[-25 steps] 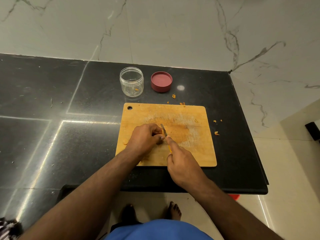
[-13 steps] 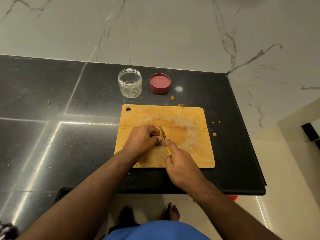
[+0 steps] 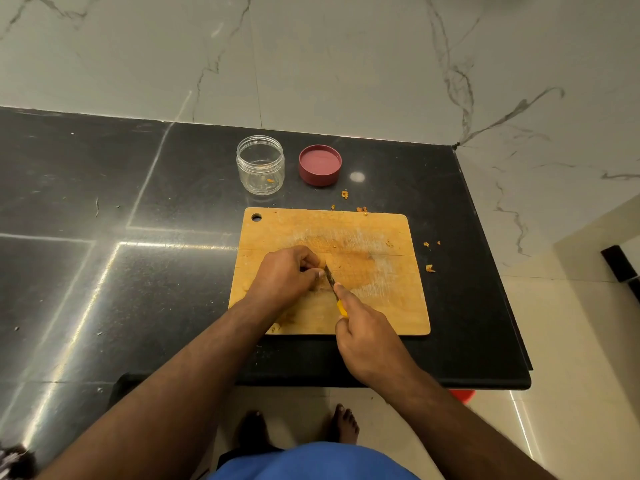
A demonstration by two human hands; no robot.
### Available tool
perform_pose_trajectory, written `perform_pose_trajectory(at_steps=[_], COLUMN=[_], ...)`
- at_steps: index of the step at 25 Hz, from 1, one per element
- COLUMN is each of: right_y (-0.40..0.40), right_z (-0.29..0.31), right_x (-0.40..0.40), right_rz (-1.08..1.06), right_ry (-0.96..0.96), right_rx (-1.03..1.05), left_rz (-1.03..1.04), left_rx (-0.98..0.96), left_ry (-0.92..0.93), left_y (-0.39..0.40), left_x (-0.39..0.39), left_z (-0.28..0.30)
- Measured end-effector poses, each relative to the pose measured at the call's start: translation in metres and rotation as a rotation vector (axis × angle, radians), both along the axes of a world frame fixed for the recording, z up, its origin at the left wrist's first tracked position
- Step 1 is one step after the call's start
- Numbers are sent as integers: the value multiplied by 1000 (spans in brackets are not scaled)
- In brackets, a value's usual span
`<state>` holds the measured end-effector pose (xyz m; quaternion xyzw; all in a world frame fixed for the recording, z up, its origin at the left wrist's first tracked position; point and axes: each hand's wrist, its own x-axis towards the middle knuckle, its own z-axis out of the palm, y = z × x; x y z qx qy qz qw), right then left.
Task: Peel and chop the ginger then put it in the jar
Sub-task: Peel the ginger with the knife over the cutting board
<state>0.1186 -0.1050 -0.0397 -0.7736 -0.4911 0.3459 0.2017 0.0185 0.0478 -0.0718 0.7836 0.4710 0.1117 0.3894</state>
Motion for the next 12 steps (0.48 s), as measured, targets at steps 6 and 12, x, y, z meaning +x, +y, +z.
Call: perform_pose_trajectory(at_steps=[6,12], right_y=[-6,-23], right_z=[3,13], right_x=[5,14], right_rz=[8,-161], right_ry=[27,308], right_rx=[42,184], left_rz=[-55,178], left_rx=[-114,-531], left_ry=[-5,-451], left_y=[11,4], left_x=[-1,-14], left_z=[9,16])
